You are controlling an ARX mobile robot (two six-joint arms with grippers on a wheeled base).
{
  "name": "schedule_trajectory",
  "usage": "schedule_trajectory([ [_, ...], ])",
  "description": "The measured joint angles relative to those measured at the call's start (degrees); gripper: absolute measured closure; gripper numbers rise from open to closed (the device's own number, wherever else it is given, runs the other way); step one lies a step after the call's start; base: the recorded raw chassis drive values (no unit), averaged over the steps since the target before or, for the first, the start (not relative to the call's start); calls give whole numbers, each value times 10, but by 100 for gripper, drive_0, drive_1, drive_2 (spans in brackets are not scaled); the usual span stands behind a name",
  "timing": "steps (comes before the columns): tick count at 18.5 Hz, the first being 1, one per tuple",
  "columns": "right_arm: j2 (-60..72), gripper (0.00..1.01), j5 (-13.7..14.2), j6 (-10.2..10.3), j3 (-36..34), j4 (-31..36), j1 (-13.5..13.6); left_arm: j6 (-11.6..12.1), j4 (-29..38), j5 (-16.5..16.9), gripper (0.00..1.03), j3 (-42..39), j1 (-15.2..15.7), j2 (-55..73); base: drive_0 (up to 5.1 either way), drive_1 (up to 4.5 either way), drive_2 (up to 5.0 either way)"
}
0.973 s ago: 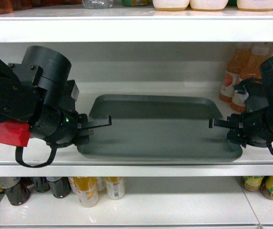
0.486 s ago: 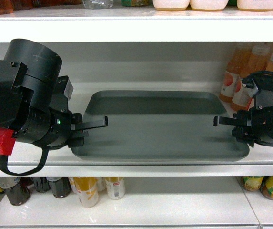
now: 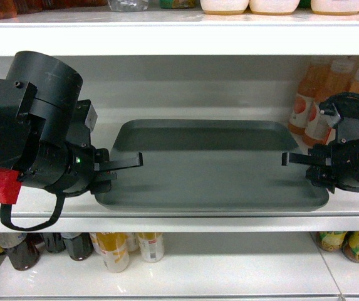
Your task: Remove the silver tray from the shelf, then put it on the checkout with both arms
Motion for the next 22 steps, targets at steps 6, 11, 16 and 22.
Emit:
schedule_trajectory([
  [6, 0, 97, 0, 0, 0, 3, 0, 0, 4, 0, 100, 0, 0, 0, 0, 0, 0],
  [11, 0, 97, 0, 0, 0, 1, 0, 0, 0, 0, 100, 0, 0, 0, 4, -254, 262],
  [16, 0, 97, 0, 0, 0, -1, 2, 0, -3, -1, 100, 0, 0, 0, 13, -417, 443],
  [22, 0, 97, 2, 1, 0, 1, 3, 0, -3, -2, 100, 0, 0, 0, 10, -420, 441],
])
